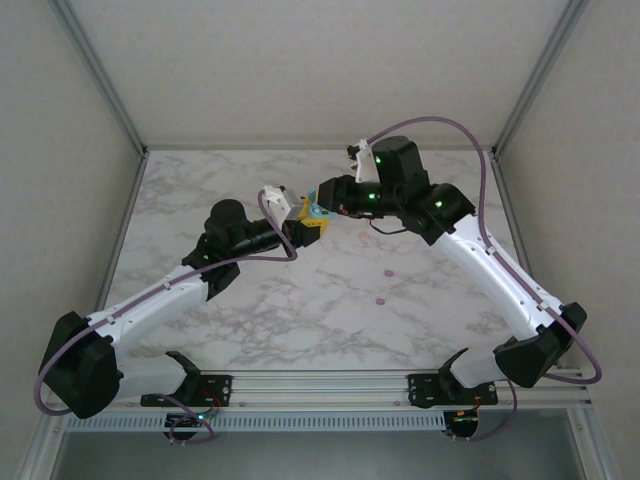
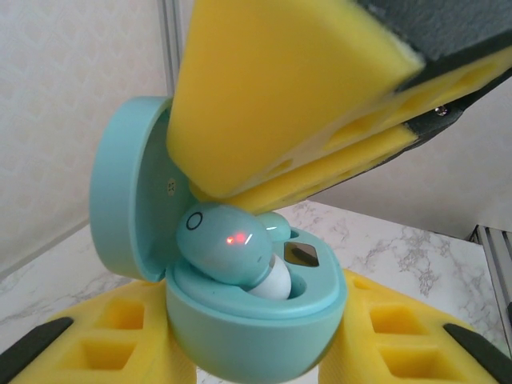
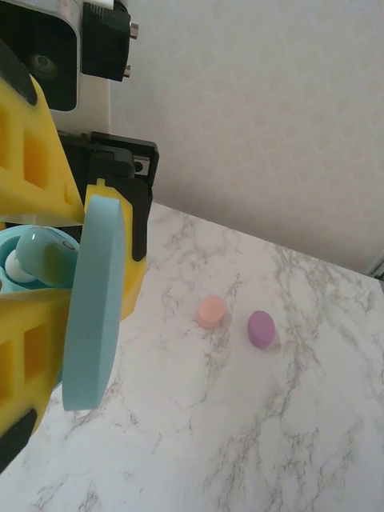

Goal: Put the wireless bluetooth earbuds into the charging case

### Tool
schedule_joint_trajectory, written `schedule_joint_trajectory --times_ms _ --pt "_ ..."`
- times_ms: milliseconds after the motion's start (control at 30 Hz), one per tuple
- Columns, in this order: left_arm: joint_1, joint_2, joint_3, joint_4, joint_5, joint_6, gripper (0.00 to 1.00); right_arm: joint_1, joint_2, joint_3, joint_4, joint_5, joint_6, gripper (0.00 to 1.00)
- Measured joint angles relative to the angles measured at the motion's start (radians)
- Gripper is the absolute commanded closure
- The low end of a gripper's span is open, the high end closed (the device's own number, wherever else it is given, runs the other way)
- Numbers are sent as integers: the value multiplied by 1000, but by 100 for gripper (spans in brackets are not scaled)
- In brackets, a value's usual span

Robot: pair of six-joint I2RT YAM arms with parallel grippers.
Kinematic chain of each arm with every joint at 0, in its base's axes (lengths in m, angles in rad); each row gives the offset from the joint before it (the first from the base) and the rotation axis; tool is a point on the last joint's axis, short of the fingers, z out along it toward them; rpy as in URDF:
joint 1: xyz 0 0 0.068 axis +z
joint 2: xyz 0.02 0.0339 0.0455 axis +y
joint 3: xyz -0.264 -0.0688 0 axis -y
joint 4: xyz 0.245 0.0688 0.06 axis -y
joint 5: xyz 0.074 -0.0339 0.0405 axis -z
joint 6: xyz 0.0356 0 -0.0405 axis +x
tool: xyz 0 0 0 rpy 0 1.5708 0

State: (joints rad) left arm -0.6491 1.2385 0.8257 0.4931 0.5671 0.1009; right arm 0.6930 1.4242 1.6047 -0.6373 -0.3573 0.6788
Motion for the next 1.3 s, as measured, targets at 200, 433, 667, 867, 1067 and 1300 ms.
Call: schedule_joint_trajectory --times_ms 200,433,667,867,1067,1300 --pt "0 0 0 -5 0 0 78 5 5 11 -25 14 -26 75" --pt "-2 0 0 -5 0 0 78 6 5 17 -41 14 -48 74" --pt "-2 2 0 -6 1 0 78 6 5 19 -52 13 -59 73" --pt "-2 2 0 -6 0 0 78 14 6 29 -75 14 -69 73" --pt "-2 2 0 -3 0 0 78 21 8 46 -119 14 -92 71" --pt "-2 2 1 -3 0 0 78 24 8 47 -111 18 -88 68"
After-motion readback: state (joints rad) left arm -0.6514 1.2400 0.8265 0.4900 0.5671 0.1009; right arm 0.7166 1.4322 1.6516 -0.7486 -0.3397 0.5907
